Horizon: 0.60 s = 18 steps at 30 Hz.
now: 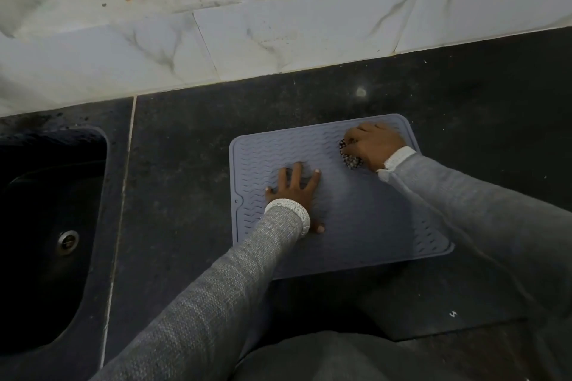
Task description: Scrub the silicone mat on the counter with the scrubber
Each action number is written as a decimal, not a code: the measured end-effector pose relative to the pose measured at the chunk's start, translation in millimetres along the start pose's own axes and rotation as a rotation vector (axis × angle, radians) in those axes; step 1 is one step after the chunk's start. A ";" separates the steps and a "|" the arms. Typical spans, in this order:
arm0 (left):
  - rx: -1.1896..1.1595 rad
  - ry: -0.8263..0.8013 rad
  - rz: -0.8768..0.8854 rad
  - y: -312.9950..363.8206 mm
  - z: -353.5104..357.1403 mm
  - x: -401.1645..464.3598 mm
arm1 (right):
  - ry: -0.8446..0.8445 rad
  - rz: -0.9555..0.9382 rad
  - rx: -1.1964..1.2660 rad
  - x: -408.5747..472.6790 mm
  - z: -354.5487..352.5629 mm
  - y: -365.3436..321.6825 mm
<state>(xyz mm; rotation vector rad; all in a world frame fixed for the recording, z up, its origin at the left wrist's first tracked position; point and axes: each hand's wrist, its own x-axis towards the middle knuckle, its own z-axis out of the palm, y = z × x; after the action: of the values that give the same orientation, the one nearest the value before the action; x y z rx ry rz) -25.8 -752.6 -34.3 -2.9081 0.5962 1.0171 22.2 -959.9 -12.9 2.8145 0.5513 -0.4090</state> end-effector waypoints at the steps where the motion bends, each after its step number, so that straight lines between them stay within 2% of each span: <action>1: 0.004 0.001 -0.001 0.5 0.0 -0.1 | -0.008 0.028 0.009 3.1 -5.8 -5.0; 7: 0.005 -0.013 -0.005 1.1 0.3 1.0 | -0.015 -0.055 0.052 15.8 -13.7 -33.7; 10: -0.001 -0.007 -0.002 -0.3 1.9 0.9 | -0.045 -0.003 0.162 2.3 -2.9 -9.6; 14: -0.013 -0.013 0.008 -1.1 1.3 1.2 | -0.078 -0.032 0.004 -25.4 12.4 30.2; 18: -0.013 -0.036 0.001 0.8 -0.9 0.1 | -0.045 0.013 0.017 -21.2 10.8 42.8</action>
<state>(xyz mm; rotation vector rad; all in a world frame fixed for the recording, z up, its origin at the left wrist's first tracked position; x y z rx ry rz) -25.5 -753.5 -33.6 -2.8937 0.5917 1.0750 18.0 -1008.5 -8.5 2.8156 0.5224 -0.4749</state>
